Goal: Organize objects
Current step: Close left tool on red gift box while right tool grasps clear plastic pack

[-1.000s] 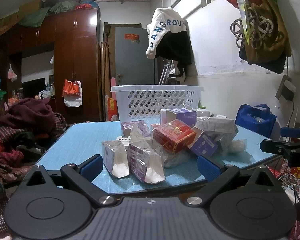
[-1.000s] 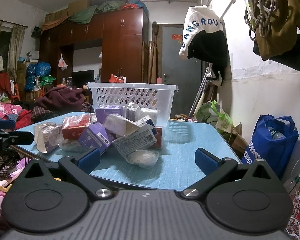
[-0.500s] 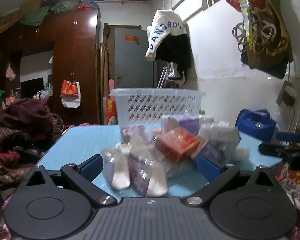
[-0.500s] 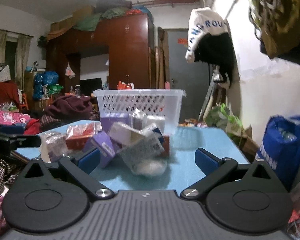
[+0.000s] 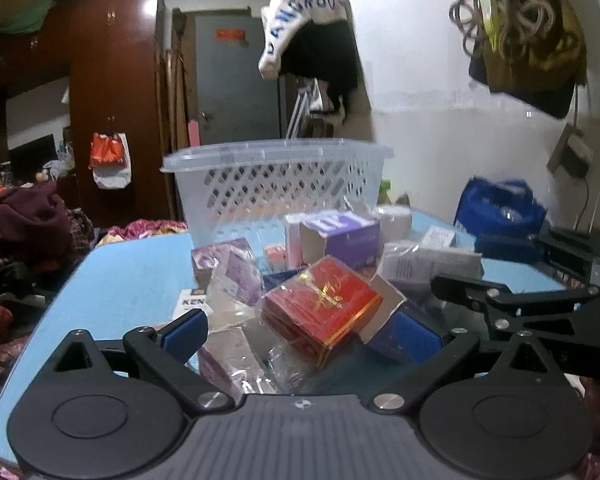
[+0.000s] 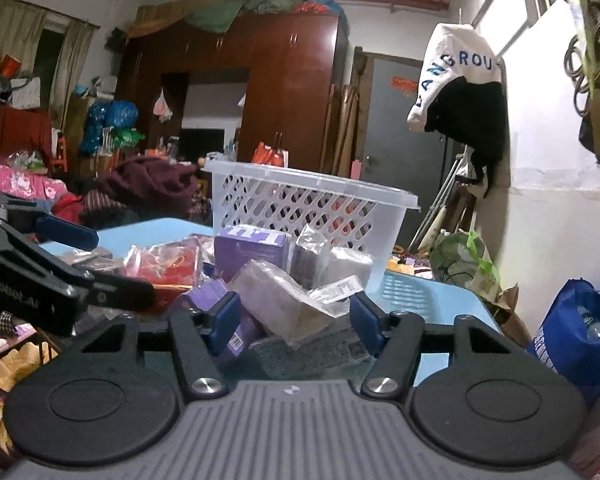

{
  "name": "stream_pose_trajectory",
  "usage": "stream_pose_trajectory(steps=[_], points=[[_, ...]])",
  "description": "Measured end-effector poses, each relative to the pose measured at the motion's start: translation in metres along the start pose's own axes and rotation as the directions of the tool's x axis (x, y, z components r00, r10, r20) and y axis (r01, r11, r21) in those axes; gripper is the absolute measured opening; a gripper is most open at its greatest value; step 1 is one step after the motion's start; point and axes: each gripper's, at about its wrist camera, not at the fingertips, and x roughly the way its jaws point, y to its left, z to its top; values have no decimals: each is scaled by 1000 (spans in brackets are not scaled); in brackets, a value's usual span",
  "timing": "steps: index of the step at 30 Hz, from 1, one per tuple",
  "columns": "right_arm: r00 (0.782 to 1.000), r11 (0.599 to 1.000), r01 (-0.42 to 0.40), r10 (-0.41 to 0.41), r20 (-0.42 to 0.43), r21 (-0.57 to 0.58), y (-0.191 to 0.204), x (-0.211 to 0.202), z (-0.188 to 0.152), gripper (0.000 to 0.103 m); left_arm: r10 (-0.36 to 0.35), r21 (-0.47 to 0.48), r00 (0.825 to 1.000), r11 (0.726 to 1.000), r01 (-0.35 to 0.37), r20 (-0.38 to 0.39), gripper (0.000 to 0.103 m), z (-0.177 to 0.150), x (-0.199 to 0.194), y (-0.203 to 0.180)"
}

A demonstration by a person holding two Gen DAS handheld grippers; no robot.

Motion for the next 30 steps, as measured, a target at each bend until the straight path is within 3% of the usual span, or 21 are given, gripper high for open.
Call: stream_pose_trajectory(steps=[2, 3, 11, 19, 27, 30], points=[[1000, 1000, -4, 4, -11, -13, 0, 4, 0, 61, -3, 6, 1000, 1000, 3, -25, 101, 1, 7, 0], [1000, 1000, -4, 3, -16, -22, 0, 5, -1, 53, -3, 15, 999, 1000, 3, -36, 101, 1, 11, -1], [999, 999, -19, 18, -31, -25, -1, 8, 0, 46, -18, 52, 999, 998, 19, -29, 93, 0, 23, -1], [999, 999, -29, 28, -43, -25, -3, 12, 3, 45, -117, 21, 993, 993, 117, -28, 93, 2, 32, 17], [998, 999, -44, 44, -48, -4, -6, 13, 3, 45, -90, 64, 996, 994, 89, 11, 98, -2, 29, 12], [998, 999, -47, 47, -49, 1, -7, 12, 3, 45, -122, 54, 992, 991, 121, 19, 90, -4, 28, 16]])
